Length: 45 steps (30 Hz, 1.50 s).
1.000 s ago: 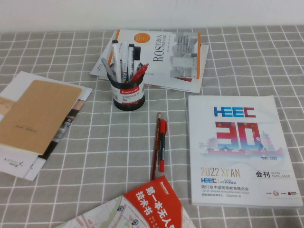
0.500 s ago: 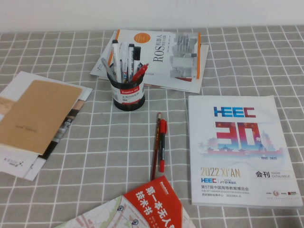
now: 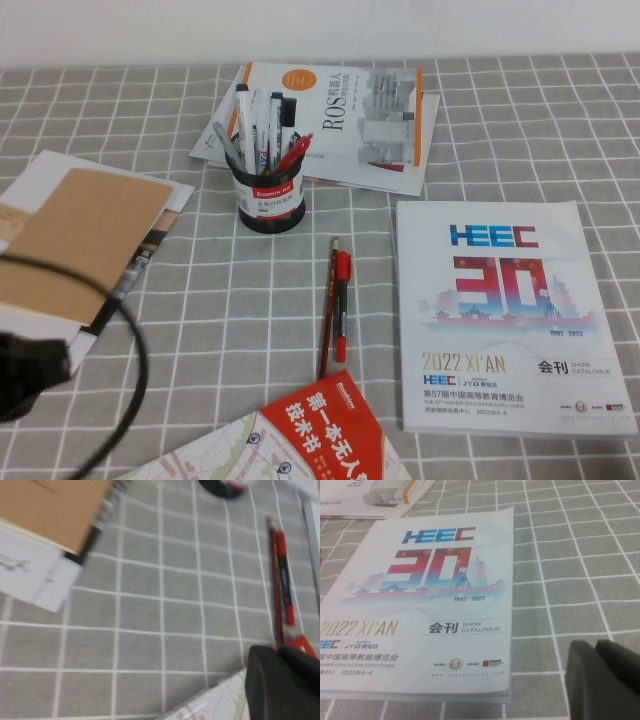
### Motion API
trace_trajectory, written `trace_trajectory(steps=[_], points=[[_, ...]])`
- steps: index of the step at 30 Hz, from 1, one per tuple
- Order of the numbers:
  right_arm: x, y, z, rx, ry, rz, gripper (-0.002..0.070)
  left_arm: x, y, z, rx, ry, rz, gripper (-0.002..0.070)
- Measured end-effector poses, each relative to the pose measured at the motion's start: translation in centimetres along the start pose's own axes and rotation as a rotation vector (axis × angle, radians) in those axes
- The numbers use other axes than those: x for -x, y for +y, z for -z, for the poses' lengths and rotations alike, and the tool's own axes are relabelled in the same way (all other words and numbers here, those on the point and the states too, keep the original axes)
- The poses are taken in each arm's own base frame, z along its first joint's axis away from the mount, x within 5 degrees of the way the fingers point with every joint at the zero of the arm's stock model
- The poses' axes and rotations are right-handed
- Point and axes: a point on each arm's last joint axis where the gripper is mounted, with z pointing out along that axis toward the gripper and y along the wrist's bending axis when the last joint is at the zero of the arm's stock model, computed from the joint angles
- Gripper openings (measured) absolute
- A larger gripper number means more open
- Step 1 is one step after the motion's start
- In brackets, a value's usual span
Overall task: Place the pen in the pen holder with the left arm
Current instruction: Pick up the pen on the table
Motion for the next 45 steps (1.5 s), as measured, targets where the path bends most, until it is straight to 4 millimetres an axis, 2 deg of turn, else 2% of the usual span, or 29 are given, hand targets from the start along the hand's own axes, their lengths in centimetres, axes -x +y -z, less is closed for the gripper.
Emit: trace_trajectory(steps=[5, 8, 16, 23, 29, 37, 43, 45], points=[[0.0, 0.0, 0.0, 0.0, 0.0, 0.0, -0.0013, 2.4, -0.7, -3.2, -0.043, 0.135, -0.033, -0.0002], [0.0, 0.0, 0.0, 0.0, 0.0, 0.0, -0.0012, 3.4, -2.0, -5.3, -0.082, 0.203, -0.083, -0.0002], [0.0, 0.0, 0.0, 0.0, 0.0, 0.0, -0.0013, 4.4, -7.4, -11.9, -0.123, 0.386, -0.223, -0.0002], [0.0, 0.0, 0.0, 0.0, 0.0, 0.0, -0.0013, 4.9, -12.3, -17.2, -0.138, 0.474, -0.328, -0.0002], [0.0, 0.0, 0.0, 0.0, 0.0, 0.0, -0.0012, 4.8, -15.5, -20.7, -0.076, 0.565, -0.418, -0.0002], [0.0, 0.0, 0.0, 0.0, 0.0, 0.0, -0.0012, 5.1, -16.4, -23.4, 0.0, 0.616, -0.523, 0.0013], [0.0, 0.0, 0.0, 0.0, 0.0, 0.0, -0.0013, 5.5, -16.6, -24.6, 0.002, 0.61, -0.558, 0.0185], [0.0, 0.0, 0.0, 0.0, 0.0, 0.0, -0.0011, 5.5, -16.2, -25.1, 0.024, 0.612, -0.546, 0.0215]])
